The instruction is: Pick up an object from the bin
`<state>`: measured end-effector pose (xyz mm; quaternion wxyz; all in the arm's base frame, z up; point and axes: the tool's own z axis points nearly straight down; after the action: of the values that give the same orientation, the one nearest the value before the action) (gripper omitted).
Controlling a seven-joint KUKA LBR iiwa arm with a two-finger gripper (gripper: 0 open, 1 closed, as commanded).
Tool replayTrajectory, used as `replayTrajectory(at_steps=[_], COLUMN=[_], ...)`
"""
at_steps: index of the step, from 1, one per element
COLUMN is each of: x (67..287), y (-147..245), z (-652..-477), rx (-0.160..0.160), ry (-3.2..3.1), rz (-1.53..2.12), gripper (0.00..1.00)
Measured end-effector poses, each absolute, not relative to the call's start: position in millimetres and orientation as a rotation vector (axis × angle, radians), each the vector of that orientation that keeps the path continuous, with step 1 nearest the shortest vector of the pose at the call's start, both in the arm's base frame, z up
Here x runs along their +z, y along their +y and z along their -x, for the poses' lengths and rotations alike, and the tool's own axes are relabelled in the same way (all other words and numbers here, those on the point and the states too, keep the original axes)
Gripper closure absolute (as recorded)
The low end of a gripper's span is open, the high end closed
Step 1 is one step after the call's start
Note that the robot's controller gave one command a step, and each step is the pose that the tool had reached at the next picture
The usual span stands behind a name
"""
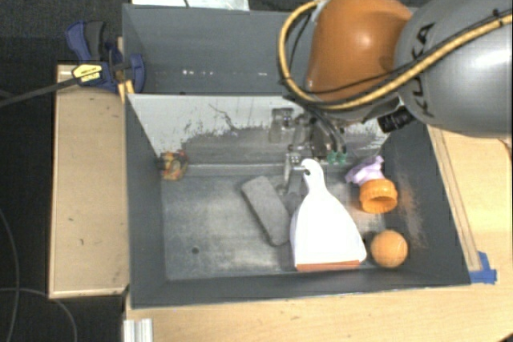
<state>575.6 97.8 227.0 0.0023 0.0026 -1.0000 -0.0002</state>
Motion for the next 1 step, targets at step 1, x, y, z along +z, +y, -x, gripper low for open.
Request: replayTrajectory(at_steps=[1], x=[231.9], y=[97.3], z=[-577.0], rx=[-0.002], ry=[-3.145], rz=[-0.004], gripper=[0.00])
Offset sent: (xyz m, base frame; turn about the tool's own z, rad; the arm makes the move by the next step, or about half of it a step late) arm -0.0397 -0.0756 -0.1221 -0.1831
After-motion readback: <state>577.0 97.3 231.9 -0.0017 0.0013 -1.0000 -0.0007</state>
